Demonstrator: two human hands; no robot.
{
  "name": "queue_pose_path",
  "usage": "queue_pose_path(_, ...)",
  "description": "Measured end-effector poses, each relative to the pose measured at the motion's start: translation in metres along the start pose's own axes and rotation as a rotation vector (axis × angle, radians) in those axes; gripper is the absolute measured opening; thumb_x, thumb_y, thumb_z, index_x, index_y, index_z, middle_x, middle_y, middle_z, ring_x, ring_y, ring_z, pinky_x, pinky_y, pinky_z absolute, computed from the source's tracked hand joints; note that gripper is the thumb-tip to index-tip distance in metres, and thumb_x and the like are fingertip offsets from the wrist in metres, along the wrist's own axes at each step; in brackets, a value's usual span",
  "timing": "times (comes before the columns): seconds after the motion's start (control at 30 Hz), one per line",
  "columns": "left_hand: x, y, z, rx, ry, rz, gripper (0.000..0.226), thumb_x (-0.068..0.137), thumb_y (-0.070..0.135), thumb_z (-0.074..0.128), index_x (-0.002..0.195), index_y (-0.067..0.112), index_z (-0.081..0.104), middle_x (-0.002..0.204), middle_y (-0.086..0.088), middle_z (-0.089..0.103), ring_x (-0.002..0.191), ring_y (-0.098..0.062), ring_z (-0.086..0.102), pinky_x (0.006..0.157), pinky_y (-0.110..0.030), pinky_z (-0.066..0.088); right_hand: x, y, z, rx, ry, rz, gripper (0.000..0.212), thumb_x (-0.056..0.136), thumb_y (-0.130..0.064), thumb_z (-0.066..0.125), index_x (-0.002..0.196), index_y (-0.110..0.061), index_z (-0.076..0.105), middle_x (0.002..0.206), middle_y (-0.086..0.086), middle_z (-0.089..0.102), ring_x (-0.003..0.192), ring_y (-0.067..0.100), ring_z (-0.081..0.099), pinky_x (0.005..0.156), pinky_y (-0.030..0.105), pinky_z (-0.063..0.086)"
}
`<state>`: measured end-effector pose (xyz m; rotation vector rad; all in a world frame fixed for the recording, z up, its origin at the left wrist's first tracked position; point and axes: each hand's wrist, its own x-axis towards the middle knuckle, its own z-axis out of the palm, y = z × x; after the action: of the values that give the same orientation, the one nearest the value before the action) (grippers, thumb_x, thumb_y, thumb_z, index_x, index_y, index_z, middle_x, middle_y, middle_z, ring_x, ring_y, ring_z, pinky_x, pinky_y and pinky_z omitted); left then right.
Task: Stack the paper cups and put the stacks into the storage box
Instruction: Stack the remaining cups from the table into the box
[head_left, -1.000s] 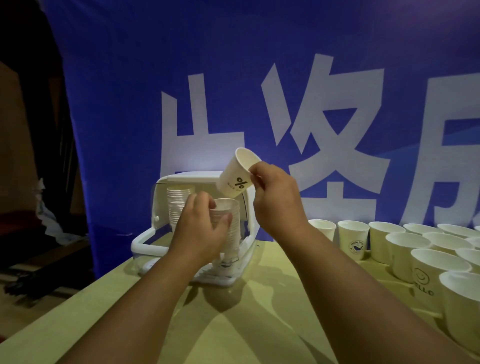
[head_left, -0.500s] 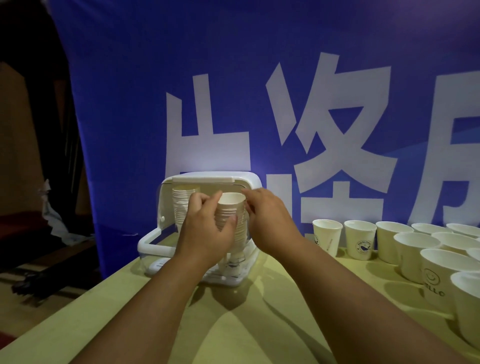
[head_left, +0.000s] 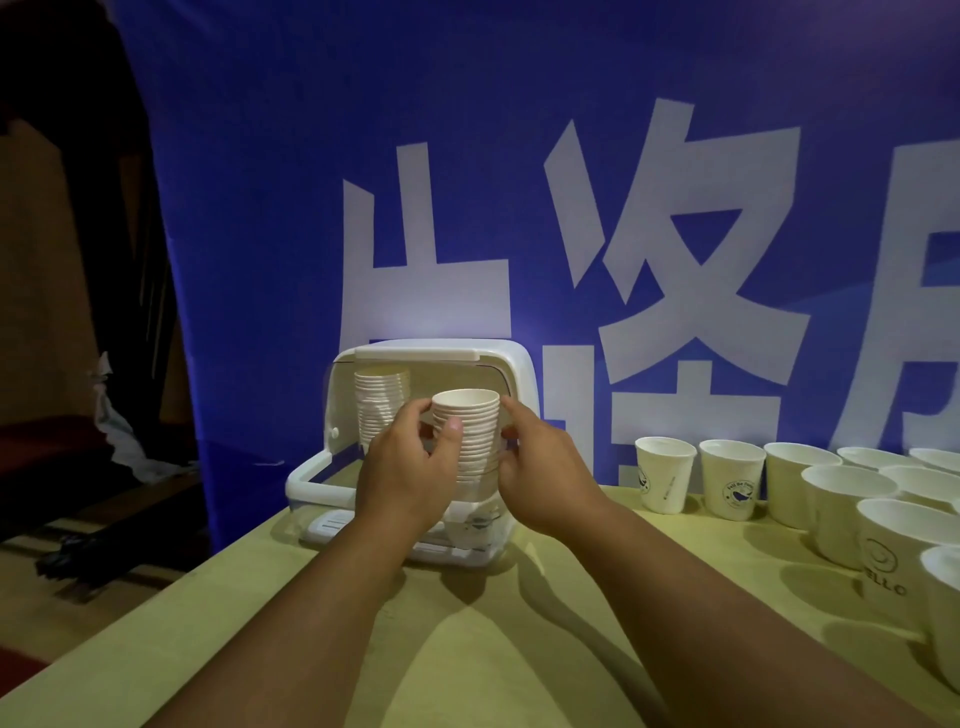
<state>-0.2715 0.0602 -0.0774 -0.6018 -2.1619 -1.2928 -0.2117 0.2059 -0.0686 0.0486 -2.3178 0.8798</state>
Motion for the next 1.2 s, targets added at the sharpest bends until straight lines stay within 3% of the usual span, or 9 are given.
queue_pose_path(0.13, 0.001, -0.002, 0.0, 0.006, -0.11, -0.036, 0.039, 0.102, 0.058, 0.042, 0.128, 0.033, 0.056, 0.115, 0.008, 0.067, 0.1, -0.015, 0.065, 0.084, -0.043, 0.061, 0.001, 0.003, 0.002, 0.036, -0.059, 0.031, 0.059, 0.094, -0.021, 0.062, 0.145, -0.034, 0.035, 0.128, -0.005, 0.062, 0.093, 0.007, 0.055, 0.07, 0.014, 0.043)
queue_pose_path(0.37, 0.011, -0.007, -0.011, -0.061, -0.033, 0.018, 0.035, 0.101, 0.053, 0.048, 0.129, 0.033, 0.055, 0.118, 0.008, 0.064, 0.102, -0.012, 0.062, 0.08, -0.036, 0.059, 0.009, -0.013, 0.012, 0.142, -0.088, 0.055, 0.066, 0.094, -0.024, 0.063, 0.145, -0.041, 0.024, 0.134, -0.01, 0.054, 0.089, 0.0, 0.052, 0.046, 0.002, 0.038)
queue_pose_path(0.47, 0.022, -0.016, -0.02, -0.065, -0.023, 0.019, 0.032, 0.101, 0.049, 0.052, 0.129, 0.033, 0.053, 0.122, 0.007, 0.06, 0.103, -0.011, 0.06, 0.079, -0.033, 0.057, 0.021, -0.021, 0.019, 0.197, -0.103, 0.07, 0.067, 0.093, -0.021, 0.064, 0.145, -0.041, 0.024, 0.137, -0.007, 0.052, 0.097, 0.002, 0.052, 0.065, 0.009, 0.044)
queue_pose_path(0.6, 0.031, -0.034, -0.027, -0.062, -0.078, -0.019, 0.031, 0.101, 0.038, 0.058, 0.131, 0.036, 0.053, 0.112, 0.01, 0.063, 0.098, -0.007, 0.061, 0.079, -0.036, 0.058, 0.036, -0.031, 0.03, 0.382, -0.158, 0.179, 0.062, 0.092, -0.016, 0.065, 0.143, -0.032, 0.034, 0.139, 0.001, 0.052, 0.118, 0.019, 0.053, 0.096, 0.041, 0.051)
queue_pose_path(0.77, 0.036, -0.044, -0.023, -0.044, -0.1, -0.103, 0.035, 0.1, 0.034, 0.061, 0.133, 0.037, 0.051, 0.103, 0.017, 0.064, 0.092, -0.003, 0.061, 0.069, -0.027, 0.052, 0.044, -0.025, 0.041, 0.445, -0.155, 0.24, 0.059, 0.092, -0.009, 0.06, 0.142, -0.031, 0.037, 0.135, 0.001, 0.054, 0.117, 0.021, 0.054, 0.097, 0.044, 0.051)
queue_pose_path(0.9, 0.036, -0.041, -0.019, -0.046, -0.053, -0.17, 0.021, 0.1, 0.038, 0.059, 0.111, 0.037, 0.041, 0.097, 0.014, 0.064, 0.088, -0.011, 0.065, 0.076, -0.043, 0.057, 0.047, -0.019, 0.039, 0.47, -0.217, 0.315, 0.046, 0.092, -0.01, 0.058, 0.127, -0.027, 0.034, 0.12, 0.007, 0.057, 0.103, 0.024, 0.061, 0.091, 0.047, 0.055)
queue_pose_path(1.03, 0.032, -0.039, -0.018, 0.086, -0.116, -0.113, 0.01, 0.103, 0.037, 0.052, 0.098, 0.037, 0.044, 0.096, 0.014, 0.061, 0.085, -0.013, 0.064, 0.076, -0.046, 0.058, 0.047, -0.016, 0.039, 0.402, -0.226, 0.304, 0.031, 0.093, -0.006, 0.051, 0.117, -0.024, 0.05, 0.116, 0.007, 0.059, 0.104, 0.025, 0.06, 0.091, 0.049, 0.054)
queue_pose_path(1.1, 0.029, -0.038, -0.019, 0.139, -0.163, -0.1, 0.007, 0.104, 0.036, 0.05, 0.106, 0.042, 0.049, 0.107, 0.018, 0.062, 0.095, -0.012, 0.063, 0.081, -0.046, 0.057, 0.046, -0.016, 0.039, 0.354, -0.253, 0.26, 0.042, 0.095, -0.005, 0.046, 0.131, -0.026, 0.053, 0.129, 0.003, 0.057, 0.107, 0.021, 0.06, 0.094, 0.045, 0.053)
queue_pose_path(1.2, 0.027, -0.035, -0.019, 0.19, -0.21, -0.11, 0.032, 0.105, 0.035, 0.048, 0.135, 0.047, 0.049, 0.133, 0.013, 0.061, 0.115, -0.016, 0.06, 0.091, -0.047, 0.054, 0.044, -0.018, 0.038, 0.233, -0.29, 0.188, 0.056, 0.097, -0.006, 0.044, 0.147, -0.029, 0.041, 0.147, 0.002, 0.047, 0.118, 0.022, 0.058, 0.099, 0.044, 0.051)
